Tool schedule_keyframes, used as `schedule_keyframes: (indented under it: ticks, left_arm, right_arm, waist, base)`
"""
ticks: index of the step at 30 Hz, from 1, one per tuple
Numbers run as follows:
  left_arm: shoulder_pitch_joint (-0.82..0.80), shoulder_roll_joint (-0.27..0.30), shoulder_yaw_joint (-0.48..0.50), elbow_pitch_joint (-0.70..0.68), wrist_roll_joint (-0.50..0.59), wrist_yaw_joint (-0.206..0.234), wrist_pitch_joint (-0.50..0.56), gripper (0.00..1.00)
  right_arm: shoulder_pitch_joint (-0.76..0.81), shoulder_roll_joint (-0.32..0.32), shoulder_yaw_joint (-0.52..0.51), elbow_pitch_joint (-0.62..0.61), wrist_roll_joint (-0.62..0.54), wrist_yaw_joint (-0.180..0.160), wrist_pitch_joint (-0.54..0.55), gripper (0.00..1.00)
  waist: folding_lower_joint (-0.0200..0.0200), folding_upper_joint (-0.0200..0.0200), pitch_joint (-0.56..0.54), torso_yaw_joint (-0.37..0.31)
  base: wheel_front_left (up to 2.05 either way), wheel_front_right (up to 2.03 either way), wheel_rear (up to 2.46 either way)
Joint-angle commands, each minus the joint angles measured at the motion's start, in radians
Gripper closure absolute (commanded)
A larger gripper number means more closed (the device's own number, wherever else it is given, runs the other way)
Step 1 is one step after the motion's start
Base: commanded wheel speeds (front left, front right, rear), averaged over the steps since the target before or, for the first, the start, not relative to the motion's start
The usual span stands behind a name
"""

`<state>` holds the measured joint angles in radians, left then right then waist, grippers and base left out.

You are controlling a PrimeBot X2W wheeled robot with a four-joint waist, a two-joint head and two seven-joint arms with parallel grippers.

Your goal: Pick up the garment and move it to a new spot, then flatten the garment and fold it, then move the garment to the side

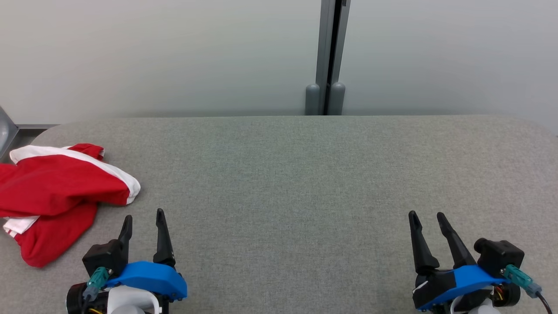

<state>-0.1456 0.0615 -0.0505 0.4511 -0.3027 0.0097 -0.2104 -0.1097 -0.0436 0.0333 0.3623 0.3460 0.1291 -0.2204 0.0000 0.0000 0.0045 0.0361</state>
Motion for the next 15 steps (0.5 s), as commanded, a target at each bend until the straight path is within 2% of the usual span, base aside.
schedule_keyframes:
  ticks: [1,15]
  left_arm:
    - [-0.009,0.01,-0.009,0.001,0.026,0.009,-0.01,0.0]
    - [0.001,0.016,-0.019,0.011,0.098,0.028,-0.004,0.0]
  right_arm:
    - [-0.013,-0.009,-0.003,0.003,-0.029,0.002,-0.012,0.0]
    - [-0.024,-0.01,-0.019,0.061,-0.138,0.003,-0.037,0.0]
  waist:
    - [0.0,0.0,-0.001,0.001]
    - [0.0,0.0,0.0,0.008]
  base:
    - [0.0,0.0,0.0]
    - [0.0,0.0,0.0]
